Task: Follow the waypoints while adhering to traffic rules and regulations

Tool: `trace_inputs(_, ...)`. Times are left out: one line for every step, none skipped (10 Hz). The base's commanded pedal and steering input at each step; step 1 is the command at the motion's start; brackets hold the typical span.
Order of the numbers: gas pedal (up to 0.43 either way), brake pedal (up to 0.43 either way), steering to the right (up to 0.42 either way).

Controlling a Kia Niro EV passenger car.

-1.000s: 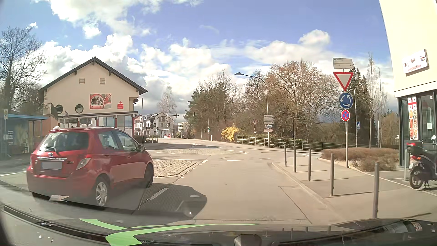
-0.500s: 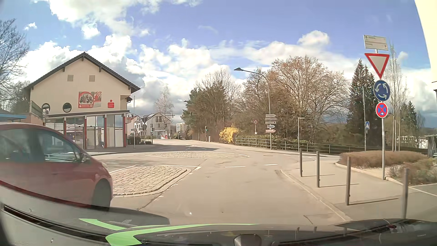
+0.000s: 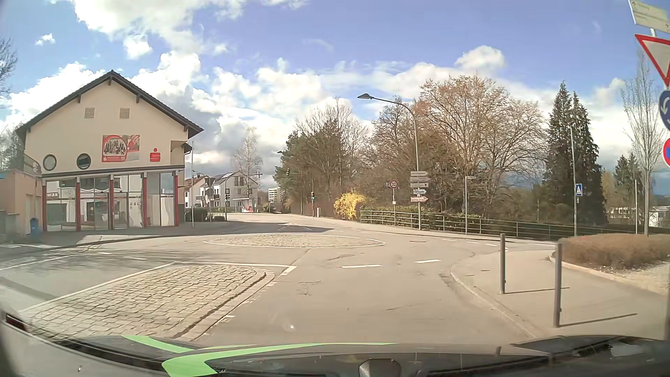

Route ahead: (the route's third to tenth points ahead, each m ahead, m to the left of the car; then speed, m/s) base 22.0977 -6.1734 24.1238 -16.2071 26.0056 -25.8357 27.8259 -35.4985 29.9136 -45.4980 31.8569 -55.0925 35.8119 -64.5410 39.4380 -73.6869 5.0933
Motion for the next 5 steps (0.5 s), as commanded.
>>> trace_inputs(0.000, 0.128, 0.006)
trace_inputs(0.000, 0.128, 0.006)
trace_inputs(0.000, 0.128, 0.006)
trace_inputs(0.000, 0.134, 0.006)
trace_inputs(0.000, 0.134, 0.006)
